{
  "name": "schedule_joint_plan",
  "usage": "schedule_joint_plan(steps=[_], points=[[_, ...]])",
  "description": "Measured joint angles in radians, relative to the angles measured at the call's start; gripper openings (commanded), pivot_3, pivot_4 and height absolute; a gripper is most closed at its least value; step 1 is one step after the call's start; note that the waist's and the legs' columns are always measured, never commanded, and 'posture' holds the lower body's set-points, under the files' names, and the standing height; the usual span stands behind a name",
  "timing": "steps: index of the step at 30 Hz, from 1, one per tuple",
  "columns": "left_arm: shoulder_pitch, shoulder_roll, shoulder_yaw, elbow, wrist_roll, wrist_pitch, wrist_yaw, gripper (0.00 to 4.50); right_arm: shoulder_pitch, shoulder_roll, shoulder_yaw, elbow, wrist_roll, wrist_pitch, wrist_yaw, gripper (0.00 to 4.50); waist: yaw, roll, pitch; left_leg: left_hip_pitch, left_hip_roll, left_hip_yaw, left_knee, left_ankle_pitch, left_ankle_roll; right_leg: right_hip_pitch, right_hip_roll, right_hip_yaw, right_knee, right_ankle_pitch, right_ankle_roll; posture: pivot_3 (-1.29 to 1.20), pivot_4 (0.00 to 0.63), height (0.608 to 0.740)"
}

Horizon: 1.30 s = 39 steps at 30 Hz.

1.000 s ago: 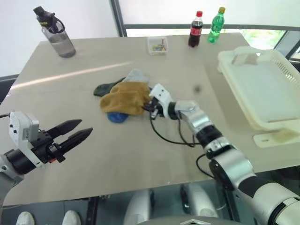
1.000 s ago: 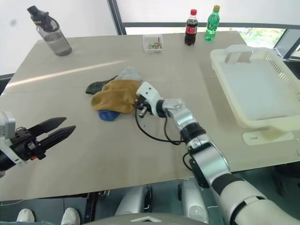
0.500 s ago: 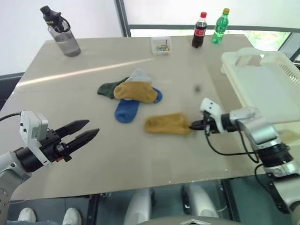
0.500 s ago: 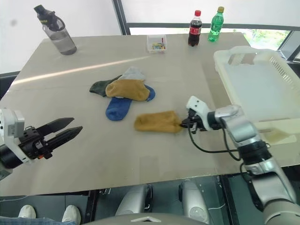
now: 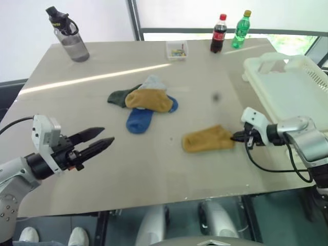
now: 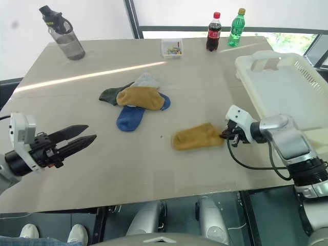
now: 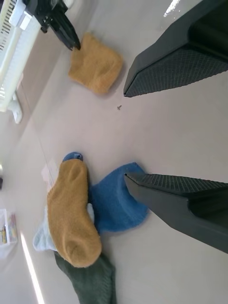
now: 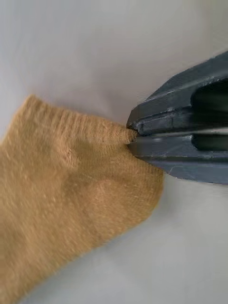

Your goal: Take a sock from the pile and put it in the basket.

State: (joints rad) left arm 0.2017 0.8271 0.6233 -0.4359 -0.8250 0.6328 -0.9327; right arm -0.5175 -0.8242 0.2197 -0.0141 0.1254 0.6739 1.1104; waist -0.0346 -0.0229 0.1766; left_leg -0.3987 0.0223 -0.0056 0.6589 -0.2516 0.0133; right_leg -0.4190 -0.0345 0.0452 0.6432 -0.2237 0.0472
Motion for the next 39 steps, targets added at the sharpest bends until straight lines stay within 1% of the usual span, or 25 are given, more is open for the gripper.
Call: schedule_joint_plan(steps=[1,4,6,9,12,15,17,19,22,24,28,30,32,34,35,37,39], points=[[-0.002,0.0,-0.005,0.003,0.0,0.0,-0.001,2.67,0.0,-0.007,0.0,0.001,0.0,-0.009,0.001,1.82,0.0,0.0,0.0,0.0,0.0,0.0,0.0,0.0,0.0,0.0,0.0,0.0,0.0,0.0,0.0,0.0,0.15,0.74],[-0.005,0.0,-0.006,0.011,0.005,-0.001,-0.003,2.67,0.0,-0.021,-0.004,0.004,0.001,-0.022,-0.002,3.05,0.0,0.0,0.0,0.0,0.0,0.0,0.0,0.0,0.0,0.0,0.0,0.0,0.0,0.0,0.0,0.0,0.15,0.74],[-0.007,0.0,-0.006,0.016,0.008,-0.002,-0.004,2.67,0.0,-0.028,-0.011,0.004,0.005,-0.017,-0.003,3.97,0.0,0.0,0.0,0.0,0.0,0.0,0.0,0.0,0.0,0.0,0.0,0.0,0.0,0.0,0.0,0.0,0.15,0.74],[-0.015,0.0,-0.01,0.017,0.01,-0.004,-0.006,2.67,0.003,-0.053,-0.035,-0.015,0.031,-0.009,0.012,3.97,0.0,0.0,0.0,0.0,0.0,0.0,0.0,0.0,0.0,0.0,0.0,0.0,0.0,0.0,0.0,0.0,0.15,0.74],[-0.032,0.0,-0.03,0.023,0.018,-0.008,-0.006,2.67,0.018,-0.051,-0.094,-0.06,0.086,-0.016,0.017,3.97,0.0,0.0,0.0,0.0,0.0,-0.001,0.0,0.0,0.0,0.0,0.0,0.0,0.0,0.0,0.0,0.0,0.15,0.74],[-0.053,-0.001,-0.048,0.039,0.029,-0.013,0.0,2.67,0.038,-0.013,-0.167,-0.108,0.145,-0.04,0.003,3.97,0.0,0.0,0.0,0.0,0.001,-0.001,0.0,0.0,0.0,0.0,0.001,0.0,0.0,0.0,0.001,0.0,0.15,0.74],[-0.096,-0.003,-0.074,0.061,0.058,-0.028,0.022,2.67,0.06,0.023,-0.223,-0.152,0.19,-0.066,-0.021,3.97,0.001,0.0,0.0,0.0,0.001,-0.001,0.0,0.0,0.0,0.0,0.001,0.0,0.001,0.0,0.001,0.0,0.15,0.74],[-0.164,-0.015,-0.144,0.099,0.115,-0.05,0.057,2.67,0.082,0.059,-0.281,-0.207,0.243,-0.067,-0.052,3.97,0.006,0.0,0.0,0.0,0.0,-0.002,0.001,0.0,0.0,0.001,0.001,0.0,0.001,0.0,0.001,0.0,0.15,0.74],[-0.26,-0.056,-0.252,0.162,0.186,-0.072,0.105,2.67,0.109,0.08,-0.318,-0.296,0.309,-0.052,-0.078,3.97,0.018,0.0,0.0,-0.001,0.0,-0.002,0.002,0.0,0.0,0.001,0.001,-0.001,0.001,0.001,0.001,0.0,0.15,0.74],[-0.362,-0.111,-0.337,0.219,0.241,-0.084,0.146,2.67,0.128,0.086,-0.328,-0.35,0.353,-0.028,-0.1,3.97,0.025,0.0,0.0,-0.001,0.0,-0.002,0.003,0.0,0.0,0.001,0.001,-0.001,0.001,0.001,0.001,0.0,0.15,0.74],[-0.507,-0.196,-0.461,0.315,0.342,-0.133,0.21,2.67,0.139,0.088,-0.327,-0.391,0.38,-0.009,-0.14,3.97,0.028,0.0,0.0,-0.002,0.0,-0.003,0.007,0.0,0.0,0.003,0.001,-0.002,0.002,0.001,0.001,0.0,0.15,0.74],[-0.548,-0.222,-0.5,0.367,0.377,-0.156,0.217,2.67,0.14,0.092,-0.324,-0.401,0.383,0.0,-0.175,3.97,0.02,0.0,0.0,-0.001,0.0,-0.003,0.007,0.0,0.0,0.003,0.001,-0.001,0.002,0.001,0.001,0.0,0.15,0.74],[-0.563,-0.23,-0.514,0.385,0.391,-0.167,0.216,2.67,0.14,0.101,-0.315,-0.401,0.381,0.002,-0.196,3.97,0.016,0.0,0.0,-0.001,0.001,-0.003,0.007,0.0,0.0,0.003,0.002,-0.001,0.003,0.001,0.001,0.0,0.15,0.74],[-0.575,-0.232,-0.513,0.405,0.389,-0.178,0.195,2.67,0.132,0.129,-0.279,-0.396,0.353,-0.003,-0.234,3.97,0.014,0.0,0.0,-0.001,0.001,-0.003,0.007,0.0,0.0,0.003,0.003,-0.001,0.004,0.001,0.001,0.0,0.15,0.74],[-0.575,-0.229,-0.511,0.409,0.389,-0.182,0.181,2.67,0.115,0.148,-0.241,-0.376,0.328,-0.013,-0.252,3.97,0.011,0.0,0.0,0.0,0.001,-0.003,0.007,0.0,0.0,0.003,0.003,-0.001,0.004,0.001,0.001,0.0,0.15,0.74],[-0.573,-0.221,-0.508,0.412,0.388,-0.191,0.149,2.67,0.072,0.191,-0.172,-0.309,0.269,-0.035,-0.287,3.97,0.011,0.0,0.0,0.0,0.001,-0.003,0.008,0.0,0.0,0.003,0.003,-0.001,0.005,0.001,0.001,0.0,0.15,0.74],[-0.569,-0.199,-0.497,0.433,0.388,-0.203,0.121,2.67,0.001,0.263,-0.11,-0.202,0.21,-0.072,-0.318,3.97,0.009,0.0,0.0,0.0,0.001,-0.002,0.009,0.0,0.0,0.003,0.003,-0.001,0.005,0.001,0.001,0.0,0.15,0.74]])
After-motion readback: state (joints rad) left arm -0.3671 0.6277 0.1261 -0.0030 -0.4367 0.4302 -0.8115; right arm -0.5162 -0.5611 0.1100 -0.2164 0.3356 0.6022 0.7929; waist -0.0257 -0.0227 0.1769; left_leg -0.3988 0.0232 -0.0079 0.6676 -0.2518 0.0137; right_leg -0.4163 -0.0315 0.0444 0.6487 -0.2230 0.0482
